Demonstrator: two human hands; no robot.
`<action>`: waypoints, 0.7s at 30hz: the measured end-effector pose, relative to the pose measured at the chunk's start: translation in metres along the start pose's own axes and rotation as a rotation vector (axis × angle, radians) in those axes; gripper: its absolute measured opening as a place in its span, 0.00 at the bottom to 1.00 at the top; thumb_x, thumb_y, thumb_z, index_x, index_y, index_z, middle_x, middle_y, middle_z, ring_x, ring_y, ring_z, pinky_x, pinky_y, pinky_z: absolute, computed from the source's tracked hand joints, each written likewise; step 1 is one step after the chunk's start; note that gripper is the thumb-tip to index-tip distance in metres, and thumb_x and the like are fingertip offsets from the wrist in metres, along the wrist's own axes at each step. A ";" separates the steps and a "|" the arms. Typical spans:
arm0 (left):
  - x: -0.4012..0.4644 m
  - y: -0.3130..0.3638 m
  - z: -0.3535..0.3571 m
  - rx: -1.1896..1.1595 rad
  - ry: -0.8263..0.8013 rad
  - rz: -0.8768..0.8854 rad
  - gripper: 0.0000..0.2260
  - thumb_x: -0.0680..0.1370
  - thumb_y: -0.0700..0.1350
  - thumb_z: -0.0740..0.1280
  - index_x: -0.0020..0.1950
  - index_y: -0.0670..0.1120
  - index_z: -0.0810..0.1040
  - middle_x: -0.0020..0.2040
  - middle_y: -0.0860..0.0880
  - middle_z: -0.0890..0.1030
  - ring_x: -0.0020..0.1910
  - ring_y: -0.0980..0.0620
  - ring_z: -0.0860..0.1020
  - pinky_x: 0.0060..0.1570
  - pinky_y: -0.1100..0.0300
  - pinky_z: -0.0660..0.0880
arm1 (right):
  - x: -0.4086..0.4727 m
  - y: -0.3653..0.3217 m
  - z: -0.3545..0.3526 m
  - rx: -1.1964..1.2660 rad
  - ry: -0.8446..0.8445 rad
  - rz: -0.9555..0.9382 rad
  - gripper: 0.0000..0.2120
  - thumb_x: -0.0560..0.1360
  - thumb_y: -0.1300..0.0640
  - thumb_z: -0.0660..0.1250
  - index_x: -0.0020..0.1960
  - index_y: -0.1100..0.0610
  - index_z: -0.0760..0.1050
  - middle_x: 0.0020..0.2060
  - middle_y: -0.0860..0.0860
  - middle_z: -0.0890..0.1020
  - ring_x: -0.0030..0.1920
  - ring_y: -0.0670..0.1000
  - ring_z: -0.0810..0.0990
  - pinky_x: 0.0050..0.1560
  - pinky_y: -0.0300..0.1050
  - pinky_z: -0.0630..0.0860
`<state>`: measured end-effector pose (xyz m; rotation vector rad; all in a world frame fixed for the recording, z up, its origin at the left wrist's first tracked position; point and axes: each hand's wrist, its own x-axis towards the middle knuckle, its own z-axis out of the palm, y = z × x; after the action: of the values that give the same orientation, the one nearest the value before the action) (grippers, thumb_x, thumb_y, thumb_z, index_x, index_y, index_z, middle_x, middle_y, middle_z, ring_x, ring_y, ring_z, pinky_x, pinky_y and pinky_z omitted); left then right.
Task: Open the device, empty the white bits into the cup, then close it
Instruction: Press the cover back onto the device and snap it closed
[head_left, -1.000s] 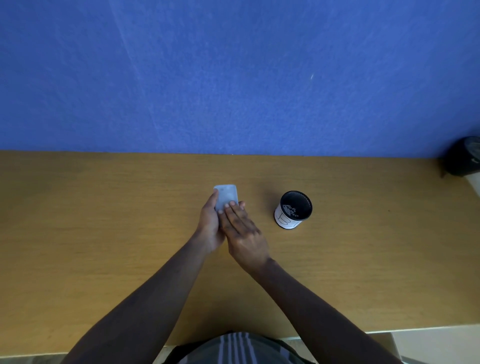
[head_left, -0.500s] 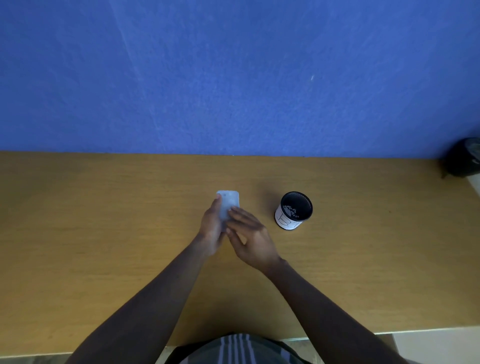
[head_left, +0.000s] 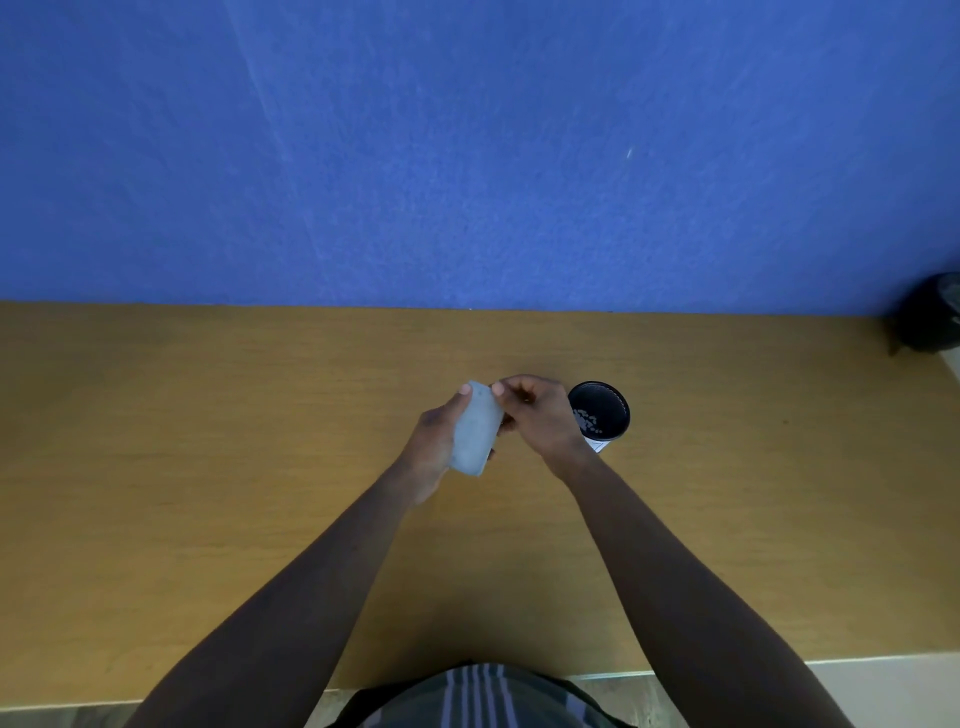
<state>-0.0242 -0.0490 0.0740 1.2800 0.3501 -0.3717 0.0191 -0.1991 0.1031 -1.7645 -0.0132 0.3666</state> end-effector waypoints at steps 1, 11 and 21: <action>-0.001 0.000 -0.001 0.016 0.002 -0.005 0.28 0.74 0.68 0.63 0.56 0.45 0.83 0.47 0.40 0.85 0.38 0.42 0.83 0.34 0.55 0.78 | 0.000 -0.001 -0.001 -0.002 -0.035 0.004 0.10 0.79 0.57 0.67 0.49 0.64 0.81 0.42 0.61 0.84 0.39 0.60 0.84 0.45 0.58 0.84; -0.005 0.007 -0.008 0.190 -0.026 -0.026 0.29 0.73 0.69 0.64 0.52 0.44 0.84 0.44 0.40 0.86 0.38 0.43 0.83 0.37 0.54 0.79 | -0.004 0.006 -0.002 0.010 -0.038 0.051 0.08 0.79 0.61 0.66 0.47 0.65 0.81 0.42 0.61 0.84 0.40 0.60 0.84 0.44 0.60 0.83; -0.010 0.023 -0.013 0.332 -0.144 -0.039 0.27 0.74 0.68 0.63 0.50 0.44 0.84 0.42 0.41 0.85 0.38 0.43 0.83 0.37 0.54 0.78 | -0.006 0.007 -0.008 -0.049 -0.080 -0.031 0.07 0.77 0.52 0.69 0.49 0.56 0.80 0.43 0.52 0.81 0.38 0.45 0.83 0.34 0.40 0.80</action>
<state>-0.0230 -0.0300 0.0948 1.5613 0.1953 -0.5690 0.0140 -0.2093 0.0994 -1.7954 -0.1078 0.4174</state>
